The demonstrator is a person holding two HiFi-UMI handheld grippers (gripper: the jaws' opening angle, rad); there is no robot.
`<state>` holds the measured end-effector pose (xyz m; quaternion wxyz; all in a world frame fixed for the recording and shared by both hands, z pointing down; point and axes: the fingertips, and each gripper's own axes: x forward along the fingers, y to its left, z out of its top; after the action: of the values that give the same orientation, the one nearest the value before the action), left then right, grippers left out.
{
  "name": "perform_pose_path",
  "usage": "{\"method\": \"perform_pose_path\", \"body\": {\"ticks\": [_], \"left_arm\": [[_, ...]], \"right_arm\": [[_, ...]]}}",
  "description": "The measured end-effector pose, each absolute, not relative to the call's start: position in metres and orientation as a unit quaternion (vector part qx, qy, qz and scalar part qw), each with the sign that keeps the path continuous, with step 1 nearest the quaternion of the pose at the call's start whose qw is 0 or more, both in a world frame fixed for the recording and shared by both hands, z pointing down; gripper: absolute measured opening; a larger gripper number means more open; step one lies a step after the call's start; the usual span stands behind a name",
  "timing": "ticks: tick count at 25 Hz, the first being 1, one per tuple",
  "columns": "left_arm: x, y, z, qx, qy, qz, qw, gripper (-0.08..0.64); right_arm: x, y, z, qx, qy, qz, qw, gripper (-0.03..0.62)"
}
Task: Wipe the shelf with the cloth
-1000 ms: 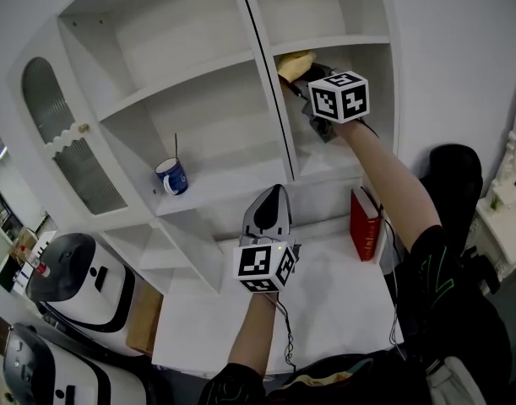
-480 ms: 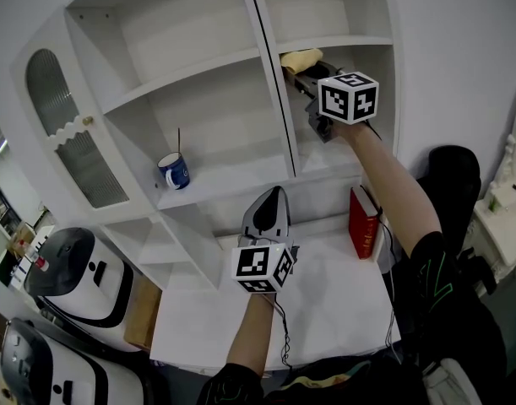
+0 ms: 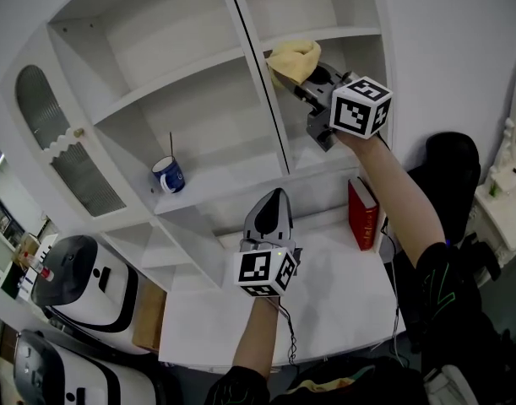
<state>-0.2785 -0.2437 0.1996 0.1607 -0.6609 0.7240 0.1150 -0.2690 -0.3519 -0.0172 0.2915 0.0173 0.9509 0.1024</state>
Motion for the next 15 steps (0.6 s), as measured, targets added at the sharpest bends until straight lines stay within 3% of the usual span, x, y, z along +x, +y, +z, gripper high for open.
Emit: {"method": "perform_pose_path", "body": {"ticks": [9, 15], "left_arm": [[-0.275, -0.248, 0.202, -0.661, 0.725, 0.115, 0.156, -0.003], [-0.271, -0.252, 0.197, -0.648, 0.736, 0.089, 0.175, -0.003]], "right_arm": [[-0.253, -0.371, 0.009, -0.016, 0.955, 0.113, 0.272, 0.104], [-0.266, -0.417, 0.036, -0.086, 0.969, 0.069, 0.222, 0.104]]}}
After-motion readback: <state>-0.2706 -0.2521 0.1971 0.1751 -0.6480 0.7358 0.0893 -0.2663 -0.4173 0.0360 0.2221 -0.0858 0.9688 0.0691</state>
